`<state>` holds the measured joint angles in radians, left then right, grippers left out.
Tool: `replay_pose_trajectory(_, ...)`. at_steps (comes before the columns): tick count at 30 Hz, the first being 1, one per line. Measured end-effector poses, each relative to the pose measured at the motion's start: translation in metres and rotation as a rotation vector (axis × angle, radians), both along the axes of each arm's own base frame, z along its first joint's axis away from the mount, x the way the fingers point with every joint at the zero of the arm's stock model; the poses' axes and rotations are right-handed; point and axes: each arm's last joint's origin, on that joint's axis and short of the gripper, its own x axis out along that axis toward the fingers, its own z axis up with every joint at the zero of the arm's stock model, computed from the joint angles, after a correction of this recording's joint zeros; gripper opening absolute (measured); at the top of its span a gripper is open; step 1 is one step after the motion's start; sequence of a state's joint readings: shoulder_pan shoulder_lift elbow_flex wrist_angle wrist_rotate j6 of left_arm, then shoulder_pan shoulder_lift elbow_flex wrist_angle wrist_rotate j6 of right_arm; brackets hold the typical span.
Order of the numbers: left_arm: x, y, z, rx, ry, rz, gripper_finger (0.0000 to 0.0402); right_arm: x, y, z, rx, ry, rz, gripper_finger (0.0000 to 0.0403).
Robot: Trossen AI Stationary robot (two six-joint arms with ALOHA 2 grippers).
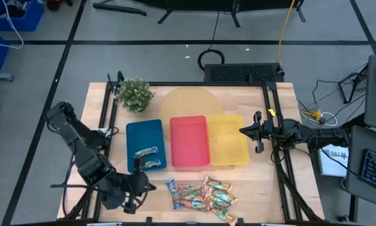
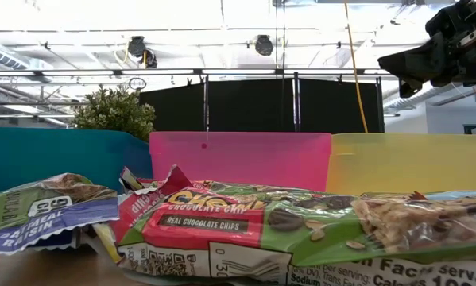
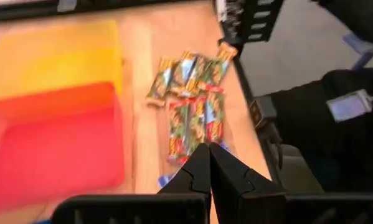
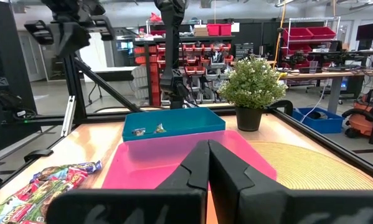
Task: Pick and place Granola Bars by type
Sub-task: Put the blue granola bar into the blue bin
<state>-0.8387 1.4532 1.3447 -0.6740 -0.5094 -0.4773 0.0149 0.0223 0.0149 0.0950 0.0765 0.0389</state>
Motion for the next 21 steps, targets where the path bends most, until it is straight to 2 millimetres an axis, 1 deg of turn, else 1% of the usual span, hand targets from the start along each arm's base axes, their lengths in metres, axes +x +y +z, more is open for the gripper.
replay_pose_trajectory(2,0.005,0.001,-0.002,0.002,-0.038,0.021,0.0006,0.0,0.0,0.0,-0.001,0.0,0.0,0.0)
replay_pose_trajectory(4,0.007,0.004,-0.006,0.039,-0.046,0.025,0.0011,0.0,0.0,0.0,-0.001,0.0,0.0,0.0)
replay_pose_trajectory(9,0.006,0.009,-0.024,0.236,-0.029,-0.078,0.0004,0.0,0.0,0.0,0.001,0.002,0.0,0.0)
replay_pose_trajectory(11,0.002,0.019,-0.023,0.259,-0.054,-0.042,0.0006,0.0,0.0,0.0,0.002,0.002,0.0,0.0)
replay_pose_trajectory(14,-0.005,0.035,-0.015,0.235,-0.13,-0.003,0.0004,0.0,0.0,-0.001,0.002,0.005,0.0,0.0)
replay_pose_trajectory(16,-0.013,0.047,-0.021,0.23,-0.164,-0.014,0.0004,0.0,0.0,0.0,0.001,0.006,0.0,0.0)
replay_pose_trajectory(18,-0.019,0.06,-0.026,0.194,-0.252,-0.02,0.0004,0.0,0.0,0.0,0.001,0.003,0.0,0.0)
replay_pose_trajectory(21,-0.025,0.078,-0.045,0.102,-0.385,-0.034,0.0003,0.0,0.0,0.0,0.002,0.004,0.0,0.0)
